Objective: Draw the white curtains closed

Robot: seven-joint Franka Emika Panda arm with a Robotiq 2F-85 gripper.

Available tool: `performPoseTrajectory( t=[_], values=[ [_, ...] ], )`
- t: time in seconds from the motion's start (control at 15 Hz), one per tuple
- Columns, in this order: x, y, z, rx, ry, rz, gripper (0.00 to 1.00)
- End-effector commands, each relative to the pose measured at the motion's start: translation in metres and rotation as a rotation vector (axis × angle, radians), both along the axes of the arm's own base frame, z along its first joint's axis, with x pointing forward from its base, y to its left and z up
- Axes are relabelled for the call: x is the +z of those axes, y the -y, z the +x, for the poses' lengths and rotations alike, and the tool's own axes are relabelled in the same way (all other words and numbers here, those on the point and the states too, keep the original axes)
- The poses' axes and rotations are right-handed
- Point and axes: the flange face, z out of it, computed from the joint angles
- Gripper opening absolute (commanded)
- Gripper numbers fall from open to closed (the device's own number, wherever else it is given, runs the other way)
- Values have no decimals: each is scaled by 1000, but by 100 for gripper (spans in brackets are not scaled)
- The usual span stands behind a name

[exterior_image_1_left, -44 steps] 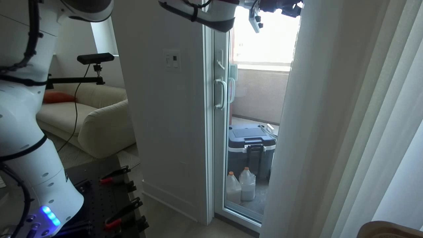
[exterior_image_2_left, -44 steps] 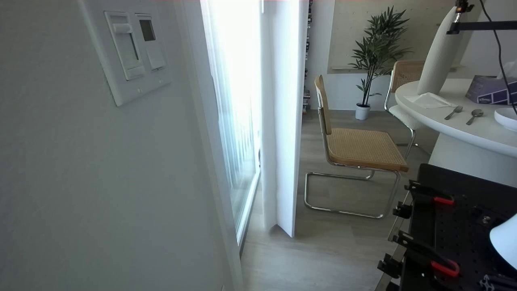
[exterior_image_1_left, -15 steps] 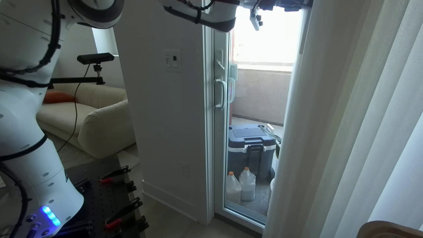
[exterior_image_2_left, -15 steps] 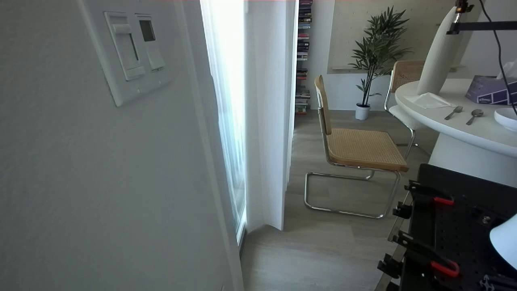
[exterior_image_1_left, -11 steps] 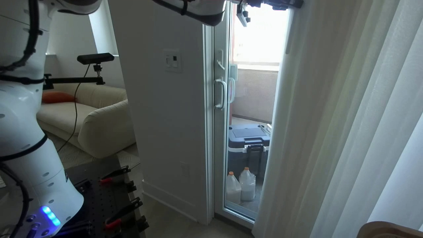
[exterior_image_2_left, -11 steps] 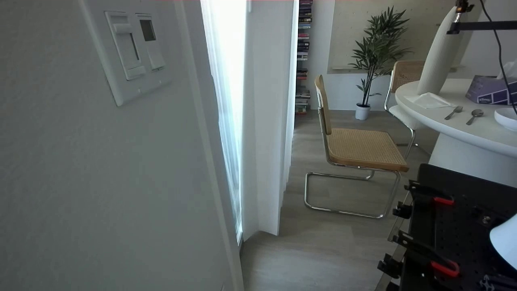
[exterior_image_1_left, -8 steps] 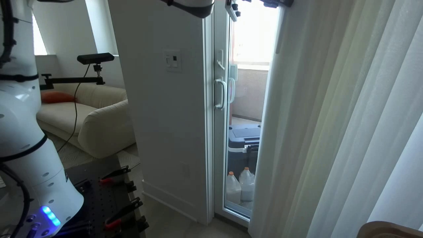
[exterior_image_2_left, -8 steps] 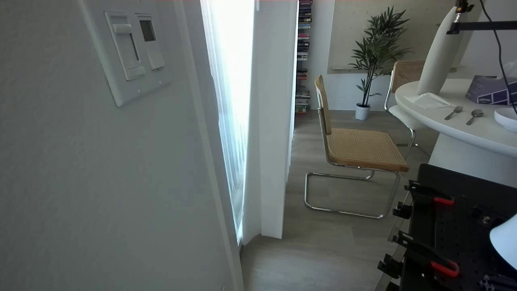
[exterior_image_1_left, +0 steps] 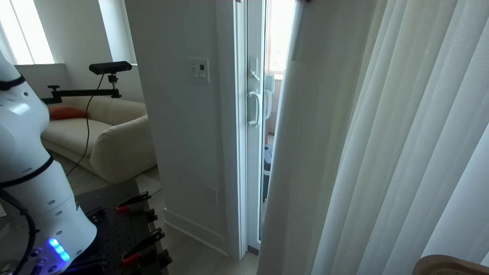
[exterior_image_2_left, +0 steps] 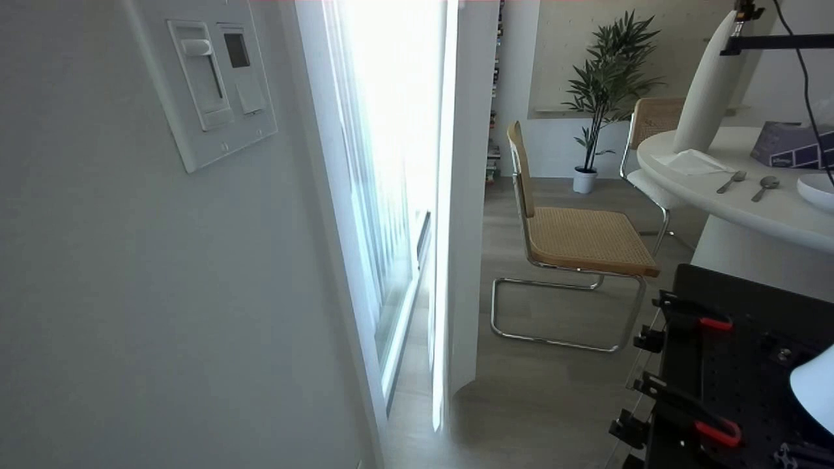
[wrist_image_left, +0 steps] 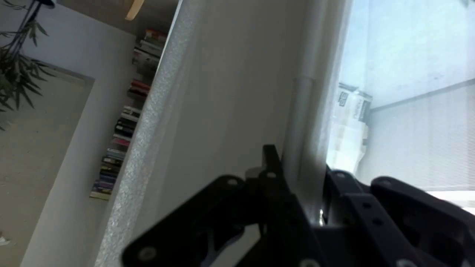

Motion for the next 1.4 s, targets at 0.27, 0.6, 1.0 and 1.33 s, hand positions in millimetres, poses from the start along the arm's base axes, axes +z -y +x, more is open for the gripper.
performPoseTrajectory(
  t=[0.27, 0.6, 1.0, 1.33],
  values=[
    [-2, -72, -37, 350, -60, 113, 6],
    [-6, -140, -56, 525, -109, 154, 6],
    [8, -171, -102, 582, -241, 198, 6],
    [26, -179, -129, 621, -365, 244, 6]
  ],
)
